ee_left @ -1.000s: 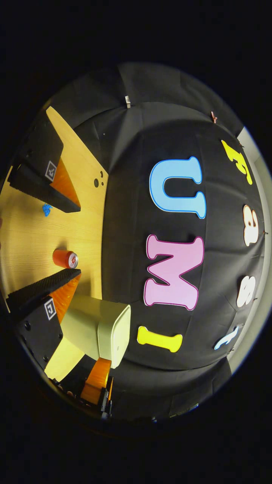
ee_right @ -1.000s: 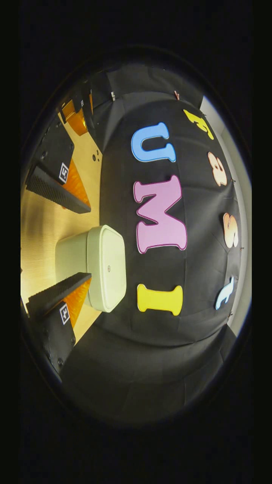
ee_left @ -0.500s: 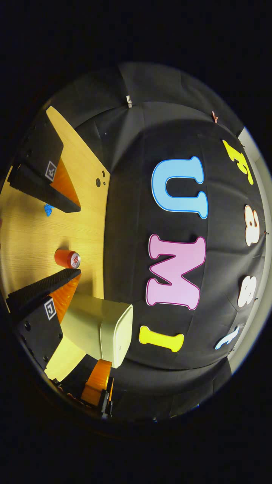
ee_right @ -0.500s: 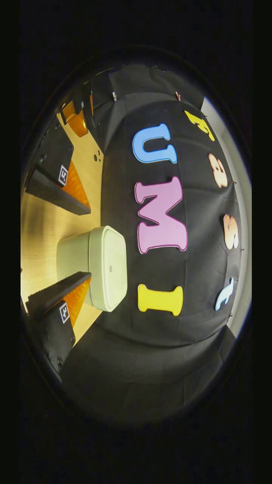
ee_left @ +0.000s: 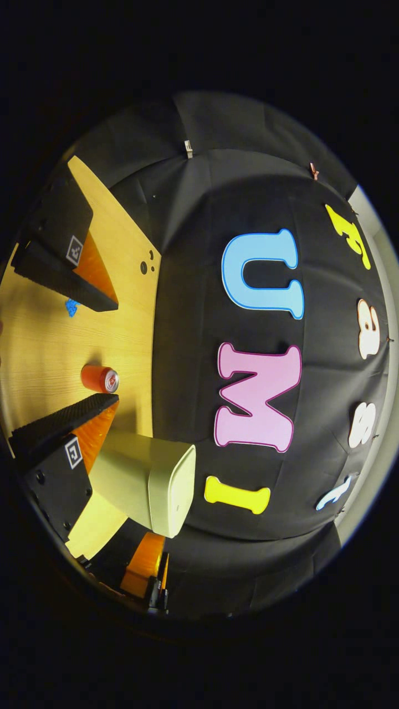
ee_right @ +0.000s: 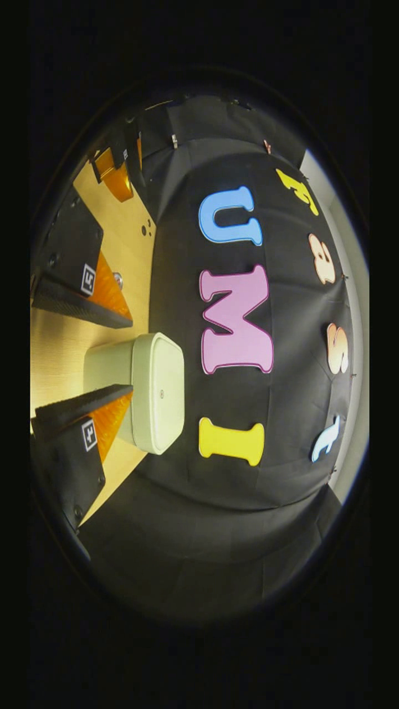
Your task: Press the lid of the desktop garbage bin to open it, pick up the crumpled paper on the desktop and throw it into the bin, then pick up the pop can on the desktop and drop it into the bin, and finally close the garbage bin lid.
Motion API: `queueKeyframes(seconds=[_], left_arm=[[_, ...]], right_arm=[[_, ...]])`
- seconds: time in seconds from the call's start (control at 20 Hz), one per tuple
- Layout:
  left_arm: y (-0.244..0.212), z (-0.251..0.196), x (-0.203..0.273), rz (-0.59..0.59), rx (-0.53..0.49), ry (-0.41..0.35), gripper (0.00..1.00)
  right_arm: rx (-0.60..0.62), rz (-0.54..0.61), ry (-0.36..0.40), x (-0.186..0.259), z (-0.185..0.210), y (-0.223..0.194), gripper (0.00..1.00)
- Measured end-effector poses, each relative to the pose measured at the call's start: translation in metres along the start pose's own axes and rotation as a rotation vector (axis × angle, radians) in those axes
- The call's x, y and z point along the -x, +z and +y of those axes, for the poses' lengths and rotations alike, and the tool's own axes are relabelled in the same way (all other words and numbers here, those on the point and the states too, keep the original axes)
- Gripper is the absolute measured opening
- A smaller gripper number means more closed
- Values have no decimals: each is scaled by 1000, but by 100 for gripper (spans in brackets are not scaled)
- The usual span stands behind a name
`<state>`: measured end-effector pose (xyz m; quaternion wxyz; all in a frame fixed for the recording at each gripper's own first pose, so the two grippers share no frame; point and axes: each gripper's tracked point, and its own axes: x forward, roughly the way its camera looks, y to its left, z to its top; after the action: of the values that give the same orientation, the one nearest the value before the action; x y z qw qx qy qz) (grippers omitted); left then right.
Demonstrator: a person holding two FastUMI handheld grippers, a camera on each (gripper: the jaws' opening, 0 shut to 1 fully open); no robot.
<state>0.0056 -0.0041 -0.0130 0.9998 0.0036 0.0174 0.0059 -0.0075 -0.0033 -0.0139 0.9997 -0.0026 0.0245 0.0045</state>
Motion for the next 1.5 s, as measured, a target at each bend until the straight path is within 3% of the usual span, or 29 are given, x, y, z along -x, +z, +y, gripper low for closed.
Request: queueKeyframes(seconds=[0.15, 0.25, 0.3, 0.4, 0.45, 0.5, 0.55, 0.75, 0.9, 0.95, 1.05, 1.1, 1.15, 1.25, 1.5], left_arm=[[-2, -3, 2, 1, -4, -3, 96], [-3, -4, 3, 3, -7, -4, 96], [-3, -5, 3, 4, -8, -4, 96], [-3, -6, 4, 5, -10, -1, 96], [-4, -6, 4, 6, -11, 0, 96], [-4, -7, 4, 8, -11, 1, 96], [-6, -8, 3, 10, -13, 1, 96], [-6, -12, 4, 11, -19, 1, 96], [-6, -16, 4, 12, -24, -1, 96], [-7, -17, 3, 12, -26, -1, 95], [-7, -19, 3, 11, -30, -2, 96], [-6, -20, 3, 11, -32, -4, 96], [-7, -22, 3, 10, -35, -6, 96], [-5, -23, 3, 10, -37, -5, 96], [-11, -22, 4, 23, -25, 12, 96]], right_arm=[[-4, 10, 24, 0, 4, -2, 53], [5, 12, 24, -1, 2, -4, 40], [13, 12, 17, -1, 0, -4, 24], [17, 6, 27, -1, 1, -3, 17], [25, 5, 10, 2, -5, -2, 24], [25, 2, 6, -8, -6, -4, 7], [22, 3, 10, 0, -7, -4, 2], [-9, 60, 41, -4, -4, -16, 5], [-18, 60, 74, -6, -1, -15, 0], [-17, 60, 84, -7, 0, -14, 5], [-13, 63, 94, -9, 0, -13, 5], [-16, 64, 105, -11, 1, -12, 0], [-13, 69, 103, -12, 0, -11, 5], [-12, 67, 117, -15, 2, -6, 0], [-15, 109, 134, -32, -5, 10, 10]])
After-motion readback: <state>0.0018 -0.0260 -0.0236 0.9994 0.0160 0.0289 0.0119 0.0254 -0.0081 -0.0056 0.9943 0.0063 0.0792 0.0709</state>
